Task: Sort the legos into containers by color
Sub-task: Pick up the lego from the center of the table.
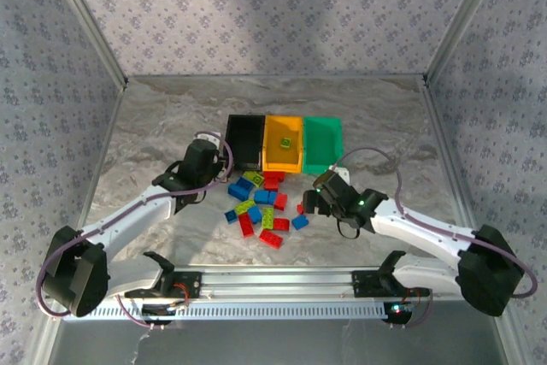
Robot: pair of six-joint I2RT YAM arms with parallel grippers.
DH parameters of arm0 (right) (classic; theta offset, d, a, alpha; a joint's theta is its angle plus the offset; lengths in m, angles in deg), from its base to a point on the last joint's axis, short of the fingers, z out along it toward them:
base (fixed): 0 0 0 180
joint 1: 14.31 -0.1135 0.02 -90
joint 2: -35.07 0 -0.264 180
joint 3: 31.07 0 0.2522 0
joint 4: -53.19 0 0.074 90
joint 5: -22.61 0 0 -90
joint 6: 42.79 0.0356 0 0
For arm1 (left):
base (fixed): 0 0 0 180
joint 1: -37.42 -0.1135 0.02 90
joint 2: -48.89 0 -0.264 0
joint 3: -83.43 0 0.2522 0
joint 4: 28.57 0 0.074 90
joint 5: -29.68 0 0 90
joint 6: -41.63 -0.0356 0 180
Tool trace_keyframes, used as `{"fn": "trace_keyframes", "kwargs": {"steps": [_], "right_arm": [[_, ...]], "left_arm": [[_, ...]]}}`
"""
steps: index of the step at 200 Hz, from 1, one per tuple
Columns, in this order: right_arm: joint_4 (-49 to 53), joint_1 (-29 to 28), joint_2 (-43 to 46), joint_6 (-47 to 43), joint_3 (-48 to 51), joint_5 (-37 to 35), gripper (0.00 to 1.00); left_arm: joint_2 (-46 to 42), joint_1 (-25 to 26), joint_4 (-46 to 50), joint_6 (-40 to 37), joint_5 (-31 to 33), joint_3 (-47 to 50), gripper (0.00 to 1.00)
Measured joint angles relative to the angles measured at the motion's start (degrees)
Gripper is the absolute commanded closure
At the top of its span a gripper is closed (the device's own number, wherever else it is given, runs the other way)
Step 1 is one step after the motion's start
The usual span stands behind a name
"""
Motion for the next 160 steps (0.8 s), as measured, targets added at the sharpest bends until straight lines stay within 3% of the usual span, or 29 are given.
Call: {"fn": "trace_keyframes", "kwargs": {"steps": [66,97,125,160], "right_arm": [[-2.40,-0.94,-11.23,5.57,-5.90,3.26,0.23],[-2.97,-1.92,-14.43,6.54,-6.99,3.52,0.25],[-4.11,-2.27,-17.29,7.30,-7.15,3.69,0.37],[-4.92,-2.75,-20.41,7.19,-8.92,3.54,0.64]], "left_arm": [[-1.29,-1.62,-4.57,-2.56,0.00,5.75,0.52],[-1.60,-1.73,-6.25,-3.78,0.00,7.89,0.51],[-3.52,-1.73,-6.91,-4.61,0.07,7.93,0.48],[-4.61,-1.73,-8.63,-4.61,0.20,8.83,0.48]]}}
